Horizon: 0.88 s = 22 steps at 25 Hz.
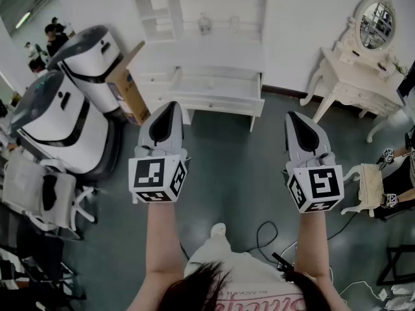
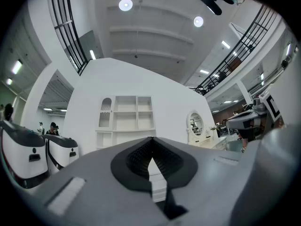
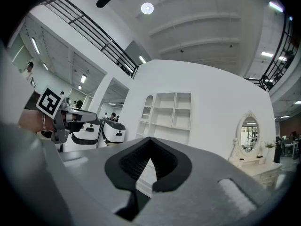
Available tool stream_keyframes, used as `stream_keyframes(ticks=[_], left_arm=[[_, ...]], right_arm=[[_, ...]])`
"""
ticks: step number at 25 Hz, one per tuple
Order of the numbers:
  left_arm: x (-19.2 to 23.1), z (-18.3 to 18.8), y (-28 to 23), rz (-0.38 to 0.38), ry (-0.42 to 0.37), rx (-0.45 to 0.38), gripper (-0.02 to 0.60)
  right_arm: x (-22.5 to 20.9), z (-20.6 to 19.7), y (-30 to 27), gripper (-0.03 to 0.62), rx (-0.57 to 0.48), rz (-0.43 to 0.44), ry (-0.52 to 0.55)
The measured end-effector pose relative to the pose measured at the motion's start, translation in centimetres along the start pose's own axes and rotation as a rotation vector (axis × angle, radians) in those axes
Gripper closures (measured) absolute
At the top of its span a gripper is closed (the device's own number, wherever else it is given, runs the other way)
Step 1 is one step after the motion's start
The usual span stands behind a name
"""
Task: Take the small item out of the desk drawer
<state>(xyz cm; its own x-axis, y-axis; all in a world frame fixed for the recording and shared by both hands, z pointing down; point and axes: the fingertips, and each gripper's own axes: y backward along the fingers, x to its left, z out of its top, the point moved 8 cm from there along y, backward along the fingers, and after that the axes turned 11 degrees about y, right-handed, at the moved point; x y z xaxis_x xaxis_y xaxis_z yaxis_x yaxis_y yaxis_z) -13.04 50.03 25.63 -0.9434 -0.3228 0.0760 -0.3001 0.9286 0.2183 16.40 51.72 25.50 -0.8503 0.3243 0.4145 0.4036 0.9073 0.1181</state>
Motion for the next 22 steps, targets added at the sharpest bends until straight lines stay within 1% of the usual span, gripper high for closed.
stream_keyframes(ticks=[6, 11, 17, 22], left_arm=[[1.2, -0.6, -1.7, -0.025, -0.006, 0.007, 0.567], [2.9, -1.1, -3.9, -0.055, -0.006, 0.005, 0.568], [5.2, -1.4, -6.1, -0.094, -0.007, 0.020, 0.566], [6.3, -1.5, -7.3, -0.104, -0.003, 0.015, 0.568]], right_arm=[[0.5, -0.4, -1.9, 0.592, 0.007, -0.005, 0.002], [0.8, -0.6, -4.1, 0.592, -0.022, -0.026, -0.020], [1.6, -0.4, -7.0, 0.592, -0.012, -0.055, -0.004], [1.8, -0.4, -8.6, 0.592, -0.006, -0.068, 0.010]])
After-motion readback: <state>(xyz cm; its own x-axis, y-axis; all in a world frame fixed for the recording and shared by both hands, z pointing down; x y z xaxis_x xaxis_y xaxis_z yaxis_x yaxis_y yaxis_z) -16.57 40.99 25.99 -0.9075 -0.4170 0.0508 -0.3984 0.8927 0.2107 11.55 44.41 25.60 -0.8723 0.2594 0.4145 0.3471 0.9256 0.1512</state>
